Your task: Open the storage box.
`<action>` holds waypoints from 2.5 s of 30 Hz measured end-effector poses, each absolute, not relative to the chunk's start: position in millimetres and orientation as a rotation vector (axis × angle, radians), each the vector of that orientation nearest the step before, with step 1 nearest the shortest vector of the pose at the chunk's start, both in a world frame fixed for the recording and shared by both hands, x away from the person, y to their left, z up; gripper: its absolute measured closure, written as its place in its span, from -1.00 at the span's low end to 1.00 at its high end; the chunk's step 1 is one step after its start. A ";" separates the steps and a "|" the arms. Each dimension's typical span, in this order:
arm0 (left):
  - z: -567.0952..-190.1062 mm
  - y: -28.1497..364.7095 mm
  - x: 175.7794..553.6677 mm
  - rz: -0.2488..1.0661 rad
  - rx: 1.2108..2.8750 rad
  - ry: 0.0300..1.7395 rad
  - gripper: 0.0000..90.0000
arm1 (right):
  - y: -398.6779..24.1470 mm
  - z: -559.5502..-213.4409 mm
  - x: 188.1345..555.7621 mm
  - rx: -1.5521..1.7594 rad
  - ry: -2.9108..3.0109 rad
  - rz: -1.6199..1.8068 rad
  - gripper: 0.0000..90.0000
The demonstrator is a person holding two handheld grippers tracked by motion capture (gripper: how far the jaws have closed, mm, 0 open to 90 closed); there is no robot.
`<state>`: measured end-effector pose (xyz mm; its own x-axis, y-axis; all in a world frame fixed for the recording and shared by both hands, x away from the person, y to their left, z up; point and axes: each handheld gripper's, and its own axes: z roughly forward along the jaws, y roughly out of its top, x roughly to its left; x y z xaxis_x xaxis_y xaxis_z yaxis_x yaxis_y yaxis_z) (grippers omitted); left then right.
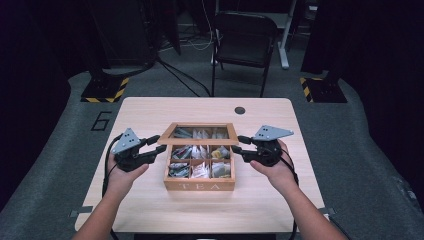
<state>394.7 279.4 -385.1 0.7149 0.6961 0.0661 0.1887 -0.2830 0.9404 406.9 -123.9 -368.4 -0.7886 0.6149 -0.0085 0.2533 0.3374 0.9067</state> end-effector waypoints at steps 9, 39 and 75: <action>-372.3 279.8 409.4 0.586 1.819 0.683 0.30 | -124.2 -352.3 420.6 0.757 2.247 1.444 0.28; -362.5 279.9 431.8 0.597 1.779 0.676 0.25 | -118.7 -350.4 455.2 0.760 2.226 1.402 0.29; -365.8 275.6 467.9 0.581 1.702 0.771 0.33 | -117.9 -336.8 481.9 0.826 2.198 1.448 0.19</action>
